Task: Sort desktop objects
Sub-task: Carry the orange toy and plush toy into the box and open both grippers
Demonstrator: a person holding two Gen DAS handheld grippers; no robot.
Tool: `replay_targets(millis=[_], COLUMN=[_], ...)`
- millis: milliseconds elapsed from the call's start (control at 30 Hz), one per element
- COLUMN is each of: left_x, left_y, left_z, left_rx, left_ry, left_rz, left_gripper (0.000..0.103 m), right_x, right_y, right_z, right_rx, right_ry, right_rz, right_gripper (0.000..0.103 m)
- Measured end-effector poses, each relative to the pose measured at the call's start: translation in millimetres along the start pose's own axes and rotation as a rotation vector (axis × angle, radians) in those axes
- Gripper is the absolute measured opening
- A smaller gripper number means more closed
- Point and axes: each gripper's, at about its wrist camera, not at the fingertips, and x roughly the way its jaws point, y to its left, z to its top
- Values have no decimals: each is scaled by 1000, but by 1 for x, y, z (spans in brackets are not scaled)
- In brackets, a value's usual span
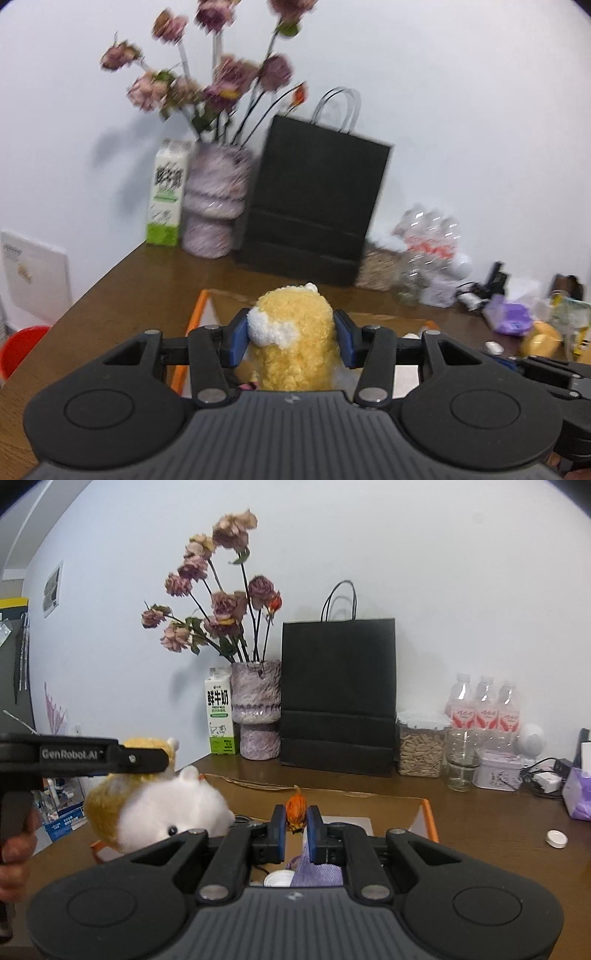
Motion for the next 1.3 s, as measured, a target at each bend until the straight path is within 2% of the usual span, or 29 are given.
replay_targets(millis=[100,300,400,700,800,833,867,900,933,967,1033,1067,1167,1300], left_x=[22,50,54,56,53,52,51,49,47,44,38,35,29,23], left_y=[4,6,6,-9,-12,-13,-14,-14,-15,-16,-17,-18,-20,-21], left_z=[-6,-27,-33,-47,-48,-48,-49,-48,-48,-47,-48,-48,-48,-48], left_rx=[-8,43,57,125,140,145,150,153,155,154,156,159,157,155], left_ry=[18,82,100,76,52,42,31,21,10,-2,-41,-55,-70,-102], left_rz=[40,53,51,81,95,103,104,99,90,86,89,89,91,92], left_gripper=[48,48,48,50,55,61,66,69,82,99,103,103,103,103], right_x=[26,61,62,51,49,48,48,48,47,46,43,40,35,34], right_y=[-3,-13,-12,-8,-9,-10,-10,-11,-11,-10,-9,-9,-9,-12], right_z=[-2,-25,-32,-36,-35,-36,-36,-36,-36,-36,-35,-35,-32,-33], right_rx=[9,26,16,-5,-2,1,3,3,1,-3,-13,-17,-20,-12], right_ry=[22,105,117,98,91,89,87,87,83,76,52,34,-2,1], right_rz=[1,4,3,-8,-16,-19,-24,-29,-37,-47,-63,-73,-101,-108], right_gripper=[10,10,10,11,12,13,16,27,44,54,94,101,103,103])
